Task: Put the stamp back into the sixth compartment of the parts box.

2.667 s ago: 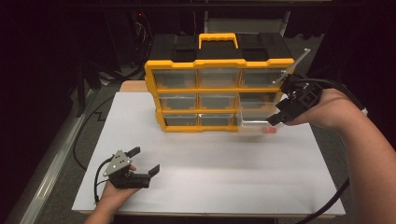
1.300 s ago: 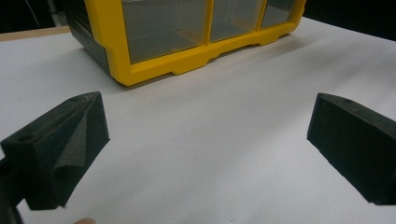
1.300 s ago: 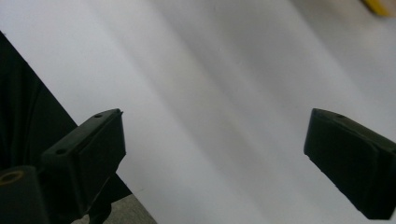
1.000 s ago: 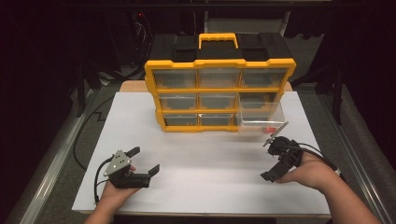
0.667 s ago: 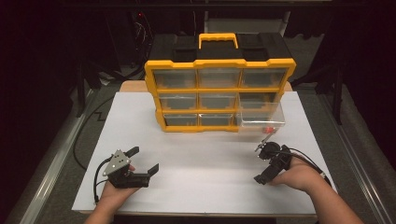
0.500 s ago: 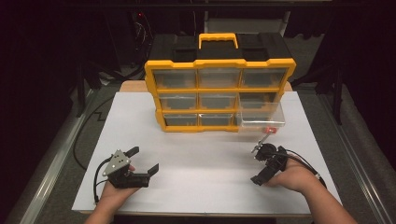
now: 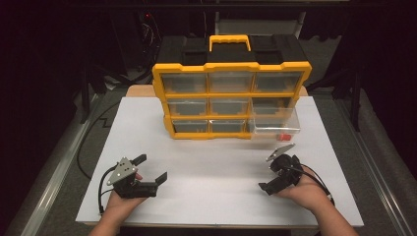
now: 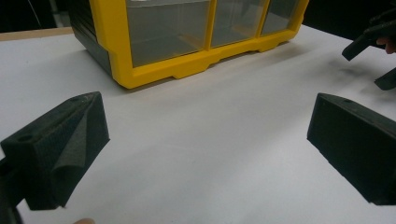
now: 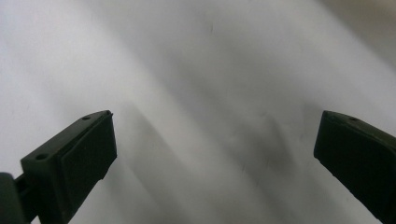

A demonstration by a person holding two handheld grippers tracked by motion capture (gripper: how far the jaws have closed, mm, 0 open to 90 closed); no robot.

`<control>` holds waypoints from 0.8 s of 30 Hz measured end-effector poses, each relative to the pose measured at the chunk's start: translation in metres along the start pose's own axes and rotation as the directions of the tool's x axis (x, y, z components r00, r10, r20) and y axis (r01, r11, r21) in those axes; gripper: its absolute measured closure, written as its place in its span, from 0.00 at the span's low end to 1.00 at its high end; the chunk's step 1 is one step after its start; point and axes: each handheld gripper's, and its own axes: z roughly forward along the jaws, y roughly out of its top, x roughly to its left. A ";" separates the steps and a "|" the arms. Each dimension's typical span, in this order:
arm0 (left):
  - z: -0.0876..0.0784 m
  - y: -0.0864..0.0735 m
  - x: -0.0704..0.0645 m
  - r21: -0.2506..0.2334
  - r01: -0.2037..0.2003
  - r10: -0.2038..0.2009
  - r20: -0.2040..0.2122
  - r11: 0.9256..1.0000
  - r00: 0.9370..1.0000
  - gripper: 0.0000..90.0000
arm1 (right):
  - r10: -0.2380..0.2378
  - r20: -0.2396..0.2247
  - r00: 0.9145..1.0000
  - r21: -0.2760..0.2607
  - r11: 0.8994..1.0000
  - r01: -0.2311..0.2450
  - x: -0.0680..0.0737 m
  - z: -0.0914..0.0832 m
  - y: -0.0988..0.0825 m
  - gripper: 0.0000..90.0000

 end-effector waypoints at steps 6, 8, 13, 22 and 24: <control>-0.001 0.000 0.001 0.000 0.009 -0.009 -0.006 1.000 1.000 0.00 | 0.061 0.003 0.998 -0.163 0.985 -0.059 0.001 0.004 -0.006 0.00; -0.001 0.000 0.001 0.004 0.013 -0.013 -0.010 1.000 1.000 0.00 | 0.079 0.004 0.997 -0.216 0.973 -0.076 0.003 0.005 -0.007 0.00; -0.001 0.000 0.003 0.010 0.015 -0.015 -0.019 1.000 1.000 0.00 | 0.105 -0.005 0.995 -0.322 0.941 -0.101 0.005 0.003 -0.011 0.00; 0.000 0.001 0.004 0.019 0.026 -0.025 -0.027 0.999 0.999 0.00 | 0.166 -0.041 0.985 -0.470 0.867 -0.166 0.004 -0.002 -0.019 0.00; 0.000 0.001 0.005 0.020 0.028 -0.027 -0.033 0.999 0.999 0.00 | 0.173 -0.035 0.984 -0.515 0.841 -0.166 0.005 -0.005 -0.021 0.00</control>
